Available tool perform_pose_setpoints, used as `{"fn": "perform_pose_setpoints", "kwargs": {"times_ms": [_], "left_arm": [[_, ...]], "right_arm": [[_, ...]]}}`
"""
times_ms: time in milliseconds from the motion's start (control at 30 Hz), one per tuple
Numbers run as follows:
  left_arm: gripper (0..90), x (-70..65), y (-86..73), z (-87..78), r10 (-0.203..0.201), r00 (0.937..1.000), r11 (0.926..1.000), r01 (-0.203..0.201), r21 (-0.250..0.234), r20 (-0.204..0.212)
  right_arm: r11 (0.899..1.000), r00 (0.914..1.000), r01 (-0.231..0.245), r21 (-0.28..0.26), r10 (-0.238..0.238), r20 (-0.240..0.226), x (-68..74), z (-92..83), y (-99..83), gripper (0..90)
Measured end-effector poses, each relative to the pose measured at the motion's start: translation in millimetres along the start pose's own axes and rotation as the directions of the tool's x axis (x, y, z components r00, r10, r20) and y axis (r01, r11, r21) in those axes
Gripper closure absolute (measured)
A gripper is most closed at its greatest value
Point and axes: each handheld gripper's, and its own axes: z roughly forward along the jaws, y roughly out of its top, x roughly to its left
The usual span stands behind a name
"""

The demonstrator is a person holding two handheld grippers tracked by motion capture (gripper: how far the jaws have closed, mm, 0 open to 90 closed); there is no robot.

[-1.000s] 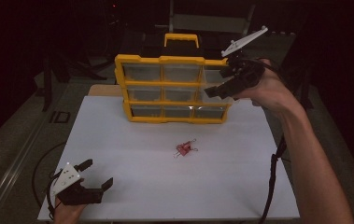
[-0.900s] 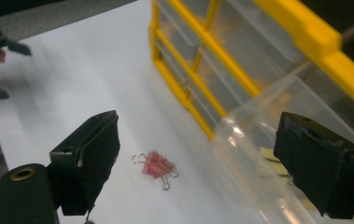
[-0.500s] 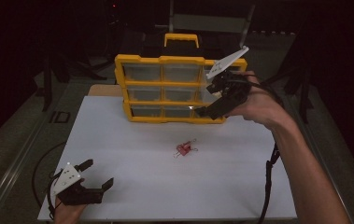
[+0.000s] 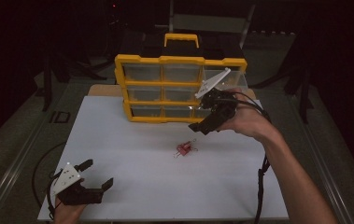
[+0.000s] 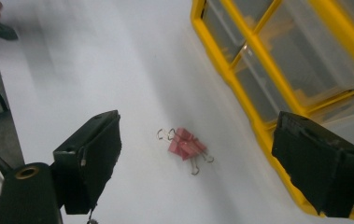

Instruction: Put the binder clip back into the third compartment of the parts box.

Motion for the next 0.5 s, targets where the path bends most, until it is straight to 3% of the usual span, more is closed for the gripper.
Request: {"fn": "perform_pose_setpoints", "kwargs": {"times_ms": [467, 500], "left_arm": [[0.1, -0.4, -0.2, 0.7, 0.002, 1.0, 1.0, -0.002, 0.006, 0.004], [0.1, -0.5, -0.1, 0.4, 0.002, 1.0, 1.0, -0.002, 0.006, 0.003]], "right_arm": [[0.997, 0.9994, -0.034, 0.076, 0.033, 0.006, 1.3, 52.5, -24.4, 14.9], [0.995, 0.9992, -0.041, 0.091, 0.04, 0.006, 1.7, 62.6, -28.7, 14.9]]}}
